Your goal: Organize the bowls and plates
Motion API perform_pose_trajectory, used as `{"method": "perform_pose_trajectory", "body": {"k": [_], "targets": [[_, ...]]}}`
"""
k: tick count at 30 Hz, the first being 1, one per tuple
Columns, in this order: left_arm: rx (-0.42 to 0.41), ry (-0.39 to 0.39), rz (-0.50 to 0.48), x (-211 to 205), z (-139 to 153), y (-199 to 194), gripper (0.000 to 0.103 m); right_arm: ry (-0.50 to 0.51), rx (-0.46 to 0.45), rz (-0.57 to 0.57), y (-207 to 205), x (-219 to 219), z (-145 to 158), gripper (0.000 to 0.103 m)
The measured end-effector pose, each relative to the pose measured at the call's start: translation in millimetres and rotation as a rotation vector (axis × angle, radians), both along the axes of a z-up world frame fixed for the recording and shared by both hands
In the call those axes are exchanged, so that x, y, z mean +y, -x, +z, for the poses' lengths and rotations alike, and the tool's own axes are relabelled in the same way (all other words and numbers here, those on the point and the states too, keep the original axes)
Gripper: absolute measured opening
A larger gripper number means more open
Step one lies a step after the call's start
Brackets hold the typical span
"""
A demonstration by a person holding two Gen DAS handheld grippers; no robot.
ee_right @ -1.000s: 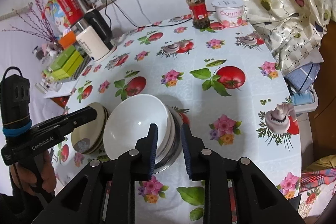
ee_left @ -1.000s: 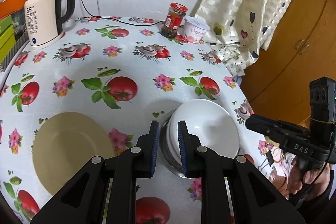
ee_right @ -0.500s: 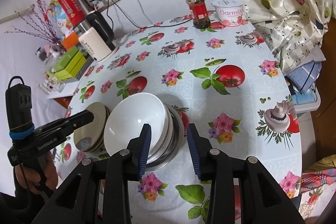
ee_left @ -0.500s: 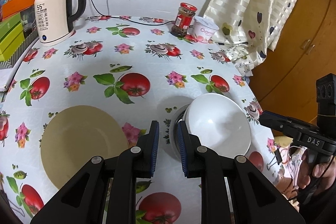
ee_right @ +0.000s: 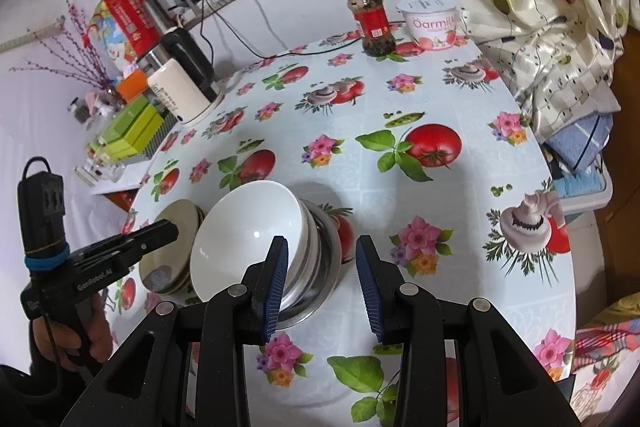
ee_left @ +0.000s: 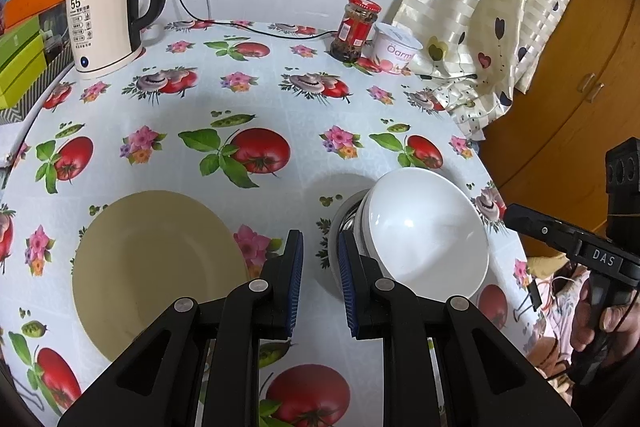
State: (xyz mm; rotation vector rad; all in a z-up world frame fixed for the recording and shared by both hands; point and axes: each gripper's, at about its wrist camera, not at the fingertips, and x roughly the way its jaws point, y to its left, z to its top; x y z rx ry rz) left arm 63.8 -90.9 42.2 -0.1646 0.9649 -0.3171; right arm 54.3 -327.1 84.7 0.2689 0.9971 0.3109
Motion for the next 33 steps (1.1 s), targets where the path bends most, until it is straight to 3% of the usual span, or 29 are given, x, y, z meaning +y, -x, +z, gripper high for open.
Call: {"method": "perform_pose_trajectory", "body": {"k": [17, 33], "targets": [[0.063, 0.021, 0.013, 7, -24, -4, 0.019, -0.033, 0.062, -0.003, -4, -9, -26, 0.032], [0.16, 0.106, -0.021, 5, -48, -9, 0.019, -0.089, 0.133, 0.019, -9, -8, -53, 0.029]]}}
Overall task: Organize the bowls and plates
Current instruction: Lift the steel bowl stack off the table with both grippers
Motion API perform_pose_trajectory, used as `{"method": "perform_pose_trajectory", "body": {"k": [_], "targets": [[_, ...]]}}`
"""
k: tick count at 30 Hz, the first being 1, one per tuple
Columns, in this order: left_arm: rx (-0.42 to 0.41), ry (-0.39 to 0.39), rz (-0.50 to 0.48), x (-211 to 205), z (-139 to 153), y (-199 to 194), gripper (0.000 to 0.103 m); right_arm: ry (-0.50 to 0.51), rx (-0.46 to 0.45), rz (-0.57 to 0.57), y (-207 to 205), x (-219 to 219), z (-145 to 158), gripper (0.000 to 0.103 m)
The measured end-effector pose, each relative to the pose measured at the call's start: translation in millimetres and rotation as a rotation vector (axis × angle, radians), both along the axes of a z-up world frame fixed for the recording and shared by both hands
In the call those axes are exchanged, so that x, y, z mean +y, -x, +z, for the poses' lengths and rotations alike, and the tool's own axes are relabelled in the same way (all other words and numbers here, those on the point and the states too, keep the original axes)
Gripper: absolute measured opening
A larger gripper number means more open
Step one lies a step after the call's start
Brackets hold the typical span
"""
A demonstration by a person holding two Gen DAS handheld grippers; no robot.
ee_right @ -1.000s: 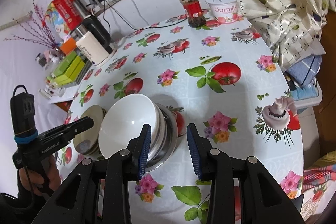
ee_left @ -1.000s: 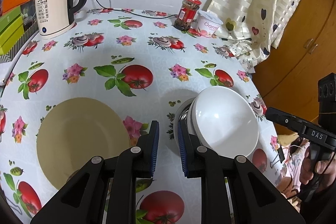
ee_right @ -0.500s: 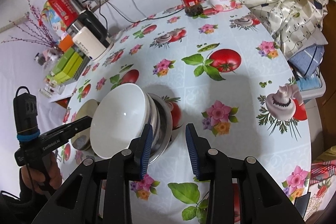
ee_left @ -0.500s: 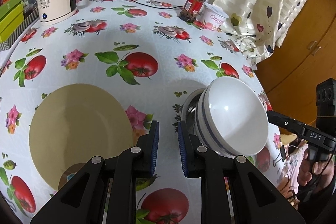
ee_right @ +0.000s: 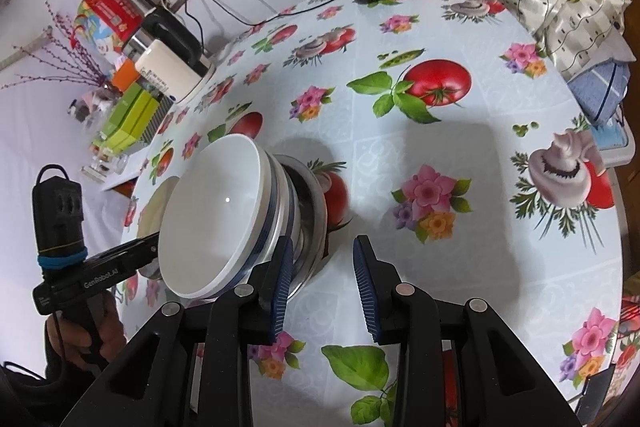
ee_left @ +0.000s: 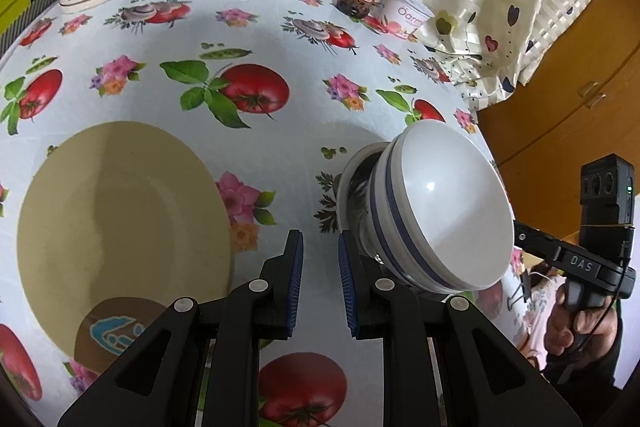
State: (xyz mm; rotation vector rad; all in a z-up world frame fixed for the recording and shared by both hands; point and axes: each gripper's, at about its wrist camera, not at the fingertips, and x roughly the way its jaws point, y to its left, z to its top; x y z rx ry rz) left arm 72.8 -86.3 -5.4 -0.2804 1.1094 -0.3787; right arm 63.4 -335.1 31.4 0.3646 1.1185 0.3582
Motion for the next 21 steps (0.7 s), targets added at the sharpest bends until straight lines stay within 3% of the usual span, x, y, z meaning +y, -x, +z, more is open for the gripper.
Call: {"method": "perform_pose_trajectory", "body": {"k": [11, 21], "targets": [[0.036, 0.055, -0.028, -5, -7, -5, 0.019, -0.023, 0.029, 0.008, -5, 0, -11, 0.026], [0.045, 0.074, -0.04, -8, -11, -10, 0.019, -0.058, 0.051, 0.023, -8, 3, -19, 0.018]]}}
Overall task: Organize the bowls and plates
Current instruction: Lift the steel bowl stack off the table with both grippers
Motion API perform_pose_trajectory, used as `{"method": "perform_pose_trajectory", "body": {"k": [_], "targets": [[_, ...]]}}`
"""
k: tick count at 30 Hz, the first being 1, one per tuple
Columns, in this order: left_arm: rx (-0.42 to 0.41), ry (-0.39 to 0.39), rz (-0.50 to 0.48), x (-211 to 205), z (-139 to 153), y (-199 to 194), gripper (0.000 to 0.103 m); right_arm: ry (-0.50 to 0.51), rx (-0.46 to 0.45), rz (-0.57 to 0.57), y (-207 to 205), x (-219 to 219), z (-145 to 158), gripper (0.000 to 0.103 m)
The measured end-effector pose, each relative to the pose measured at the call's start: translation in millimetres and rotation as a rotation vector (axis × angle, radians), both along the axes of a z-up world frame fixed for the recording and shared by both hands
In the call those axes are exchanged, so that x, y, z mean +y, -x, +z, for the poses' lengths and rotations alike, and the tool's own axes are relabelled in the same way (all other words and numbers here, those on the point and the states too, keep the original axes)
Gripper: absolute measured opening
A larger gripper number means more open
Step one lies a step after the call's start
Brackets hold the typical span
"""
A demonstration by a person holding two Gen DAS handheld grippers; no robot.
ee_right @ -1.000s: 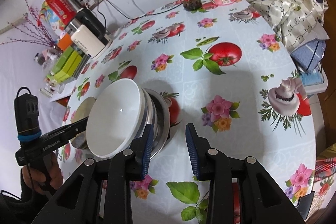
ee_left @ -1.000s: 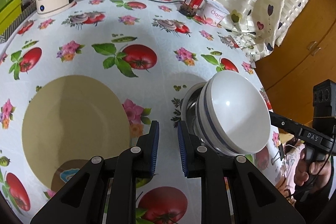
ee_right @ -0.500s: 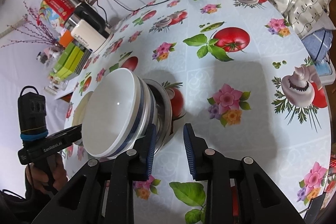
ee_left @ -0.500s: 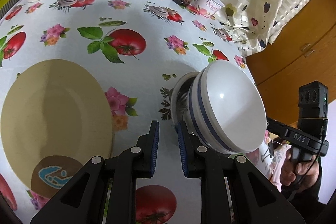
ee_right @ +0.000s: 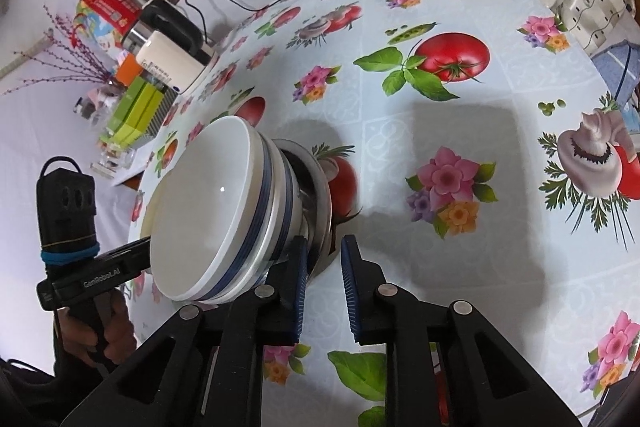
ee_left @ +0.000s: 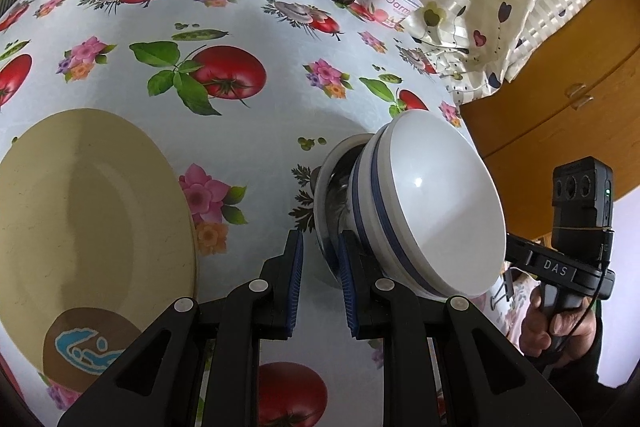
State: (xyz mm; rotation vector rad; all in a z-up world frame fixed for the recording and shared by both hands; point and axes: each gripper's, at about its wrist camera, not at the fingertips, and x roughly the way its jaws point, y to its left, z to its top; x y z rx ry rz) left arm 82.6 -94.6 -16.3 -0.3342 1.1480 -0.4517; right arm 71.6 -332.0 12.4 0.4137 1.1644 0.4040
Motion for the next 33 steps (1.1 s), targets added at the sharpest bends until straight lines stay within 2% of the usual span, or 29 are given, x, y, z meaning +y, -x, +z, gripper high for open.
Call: {"method": "perform_pose_trajectory", "body": {"k": [10, 13, 33], "targets": [[-0.001, 0.012, -0.022, -5, -5, -3, 0.013, -0.138, 0.032, 0.007, -4, -11, -10, 0.012], [-0.02, -0.024, -0.038, -11, -3, 0, 0.012, -0.157, 0.031, 0.009, -5, -12, -10, 0.012], [-0.056, -0.055, -0.035, -11, -1, 2, 0.012, -0.132, 0.001, 0.023, -3, -7, -8, 0.011]]}}
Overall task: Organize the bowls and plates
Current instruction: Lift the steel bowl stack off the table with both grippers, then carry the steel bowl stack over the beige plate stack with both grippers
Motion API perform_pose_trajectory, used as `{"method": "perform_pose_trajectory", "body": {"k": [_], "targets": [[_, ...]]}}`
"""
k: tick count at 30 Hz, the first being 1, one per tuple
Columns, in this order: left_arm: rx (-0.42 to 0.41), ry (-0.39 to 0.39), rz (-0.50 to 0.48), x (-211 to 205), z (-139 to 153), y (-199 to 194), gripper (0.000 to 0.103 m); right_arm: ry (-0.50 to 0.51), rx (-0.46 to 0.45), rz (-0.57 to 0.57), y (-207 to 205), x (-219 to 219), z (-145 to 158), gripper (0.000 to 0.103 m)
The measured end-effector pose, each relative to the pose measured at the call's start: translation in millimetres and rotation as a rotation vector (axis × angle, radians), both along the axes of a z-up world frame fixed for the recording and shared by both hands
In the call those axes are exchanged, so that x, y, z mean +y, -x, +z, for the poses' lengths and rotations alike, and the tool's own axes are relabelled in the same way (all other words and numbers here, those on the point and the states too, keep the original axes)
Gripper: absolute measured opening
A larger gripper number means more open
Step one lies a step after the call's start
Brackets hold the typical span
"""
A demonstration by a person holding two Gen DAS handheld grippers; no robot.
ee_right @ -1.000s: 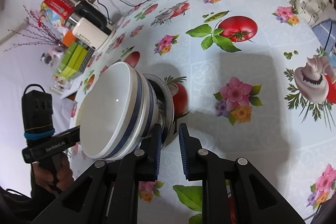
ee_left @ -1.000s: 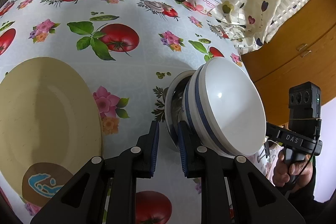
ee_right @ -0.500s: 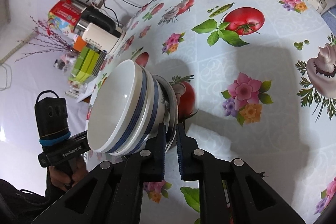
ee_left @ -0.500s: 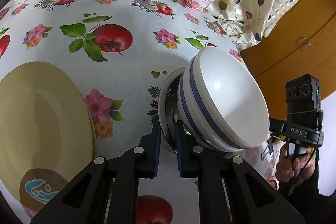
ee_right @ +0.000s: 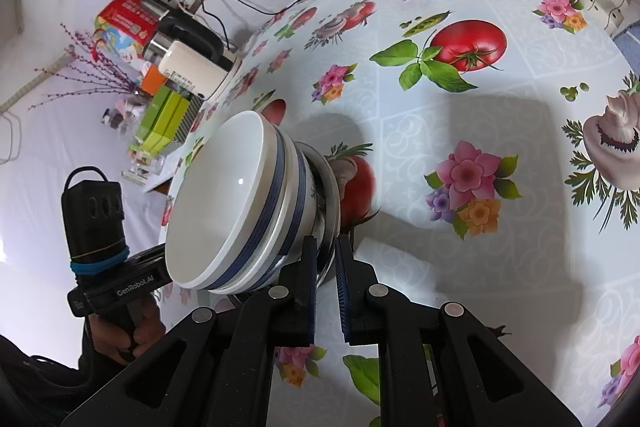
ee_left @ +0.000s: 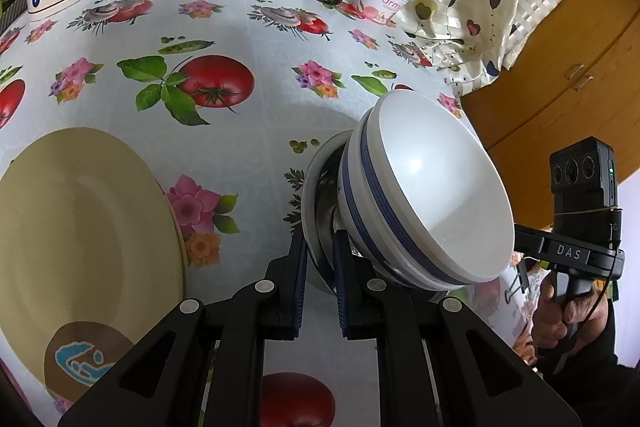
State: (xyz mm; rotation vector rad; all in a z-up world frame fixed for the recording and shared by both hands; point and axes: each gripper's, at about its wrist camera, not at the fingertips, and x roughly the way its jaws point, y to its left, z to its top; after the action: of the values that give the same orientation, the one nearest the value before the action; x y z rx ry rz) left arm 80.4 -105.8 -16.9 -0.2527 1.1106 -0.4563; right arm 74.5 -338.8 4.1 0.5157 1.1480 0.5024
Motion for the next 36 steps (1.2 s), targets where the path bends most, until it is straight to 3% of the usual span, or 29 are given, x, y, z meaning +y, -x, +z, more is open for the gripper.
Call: {"method": "perform_pose_trajectory", "body": {"k": [21, 36], "targets": [[-0.046, 0.001, 0.023, 9, 21, 5, 0.012, 0.012, -0.044, 0.02, 2, 11, 23, 0.011], [-0.094, -0.008, 0.082, 37, 42, 13, 0.012, 0.008, -0.088, 0.073, -4, 37, 43, 0.011]]}}
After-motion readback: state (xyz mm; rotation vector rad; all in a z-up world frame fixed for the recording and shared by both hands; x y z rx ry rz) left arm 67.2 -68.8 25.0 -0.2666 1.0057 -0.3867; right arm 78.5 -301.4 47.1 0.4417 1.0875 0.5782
